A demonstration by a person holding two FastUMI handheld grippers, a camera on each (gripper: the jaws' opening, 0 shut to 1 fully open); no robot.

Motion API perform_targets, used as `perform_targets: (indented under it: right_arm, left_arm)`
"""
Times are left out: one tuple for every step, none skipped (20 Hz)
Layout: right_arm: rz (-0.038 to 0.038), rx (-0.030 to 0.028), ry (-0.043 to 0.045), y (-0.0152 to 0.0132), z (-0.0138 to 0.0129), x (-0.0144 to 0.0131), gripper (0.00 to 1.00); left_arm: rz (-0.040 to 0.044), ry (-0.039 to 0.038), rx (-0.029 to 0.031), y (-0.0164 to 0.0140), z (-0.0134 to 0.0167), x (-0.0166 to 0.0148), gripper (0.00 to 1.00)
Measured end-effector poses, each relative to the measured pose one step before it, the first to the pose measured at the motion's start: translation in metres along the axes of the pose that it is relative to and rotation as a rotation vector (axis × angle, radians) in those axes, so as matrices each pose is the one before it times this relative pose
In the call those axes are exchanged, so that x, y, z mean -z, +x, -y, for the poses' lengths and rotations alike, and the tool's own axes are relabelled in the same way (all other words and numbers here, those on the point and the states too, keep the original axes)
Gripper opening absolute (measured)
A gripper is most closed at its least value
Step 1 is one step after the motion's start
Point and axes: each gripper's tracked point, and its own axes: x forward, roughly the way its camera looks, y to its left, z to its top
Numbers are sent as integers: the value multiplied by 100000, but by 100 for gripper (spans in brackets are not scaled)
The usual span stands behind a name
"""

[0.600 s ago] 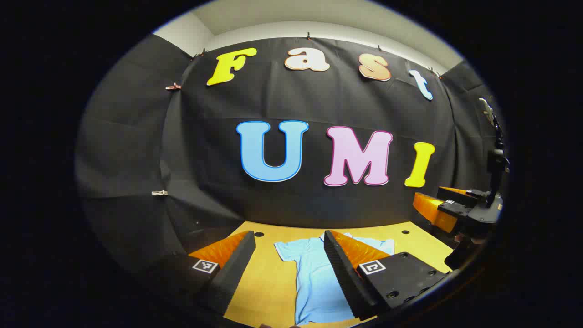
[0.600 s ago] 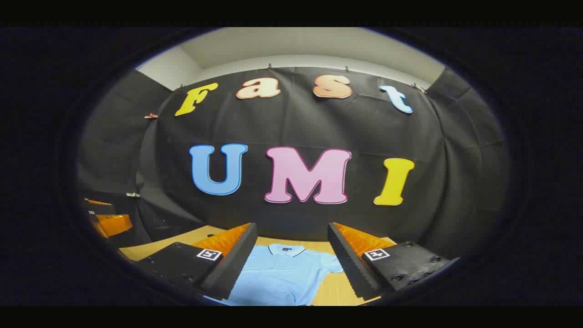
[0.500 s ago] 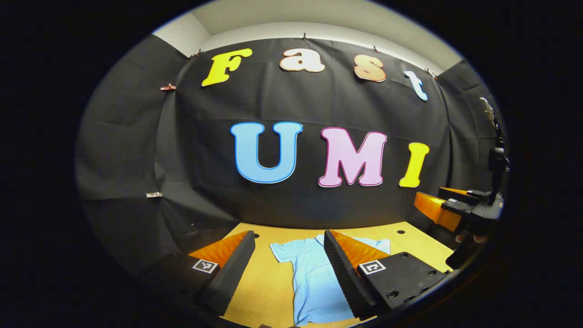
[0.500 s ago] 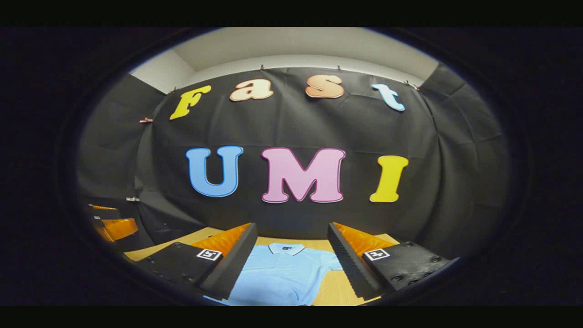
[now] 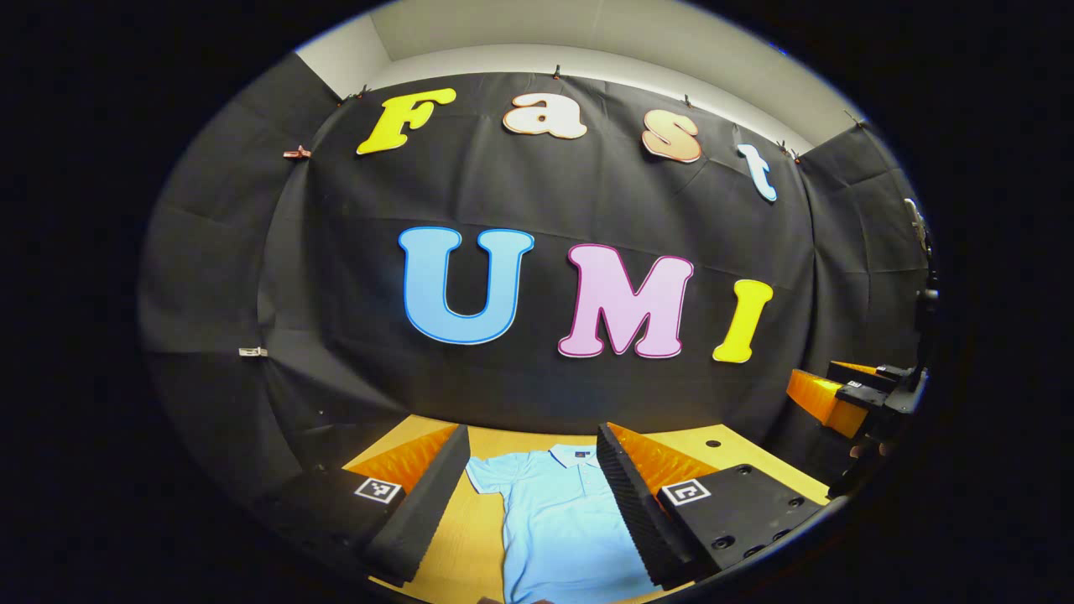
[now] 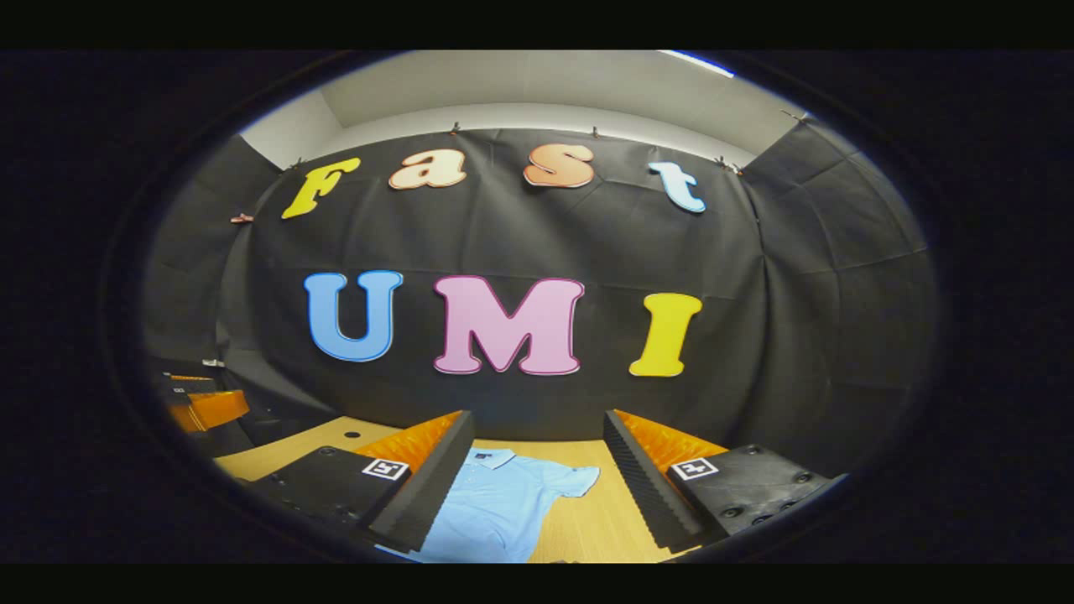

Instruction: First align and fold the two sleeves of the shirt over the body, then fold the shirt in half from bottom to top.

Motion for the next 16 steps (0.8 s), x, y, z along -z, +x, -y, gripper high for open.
perform_targets:
  right_arm:
    - [-1724, 1704, -1196, 208, 428, 557, 97]
    - [-2070, 1299, -1000, 265, 347, 711, 97]
    - [-1751, 112, 127, 186, -27, 432, 97]
    - [-823, 194, -66, 272, -141, 295, 97]
    - [-366, 450, -736, 295, 19, 235, 97]
    - [-503, 380, -950, 414, 70, 400, 97]
    - [-811, -56, -653, 526, 5, 379, 97]
    - [-1655, -463, -179, 596, -109, 616, 97]
    - [-2210, -130, -278, 813, 74, 638, 97]
    - [-2243, -119, -371, 985, 115, 623, 97]
    - [-2318, -290, -378, 1203, 134, 567, 97]
    - [-2529, -323, -400, 1396, 161, 605, 97]
    - [-2035, -119, -422, 1191, 160, 522, 97]
    - [-1952, 111, -646, 1424, 296, 534, 97]
    - [-2366, -546, -697, 1341, 172, 690, 97]
    - [-3074, -372, -565, 1577, 173, 763, 97]
  left_arm:
    - [-399, 49, 308, 326, 74, 216, 96]
    - [317, -311, -63, 229, -49, -91, 96]
    - [229, -555, 117, 234, -27, -17, 96]
    - [-157, -500, 174, 356, -4, 23, 97]
    - [-486, -339, 38, 245, -60, 249, 97]
    - [-272, -318, 138, 370, -142, 7, 97]
    - [-161, -176, -107, 238, -134, -20, 97]
    - [-329, -48, -510, 282, -286, 35, 97]
    - [-260, 18, -396, 279, -284, 153, 97]
    - [-202, 307, -825, 353, -368, 173, 97]
    - [-765, 342, -1363, 284, -612, 392, 97]
    - [-1005, 68, -1477, 371, -586, 364, 97]
    - [-594, -305, -1542, 256, -484, 269, 97]
    - [-685, -574, -1633, 277, -515, 188, 97]
    - [-872, -448, -1764, 335, -537, 326, 97]
    - [-832, -222, -2050, 351, -572, 196, 97]
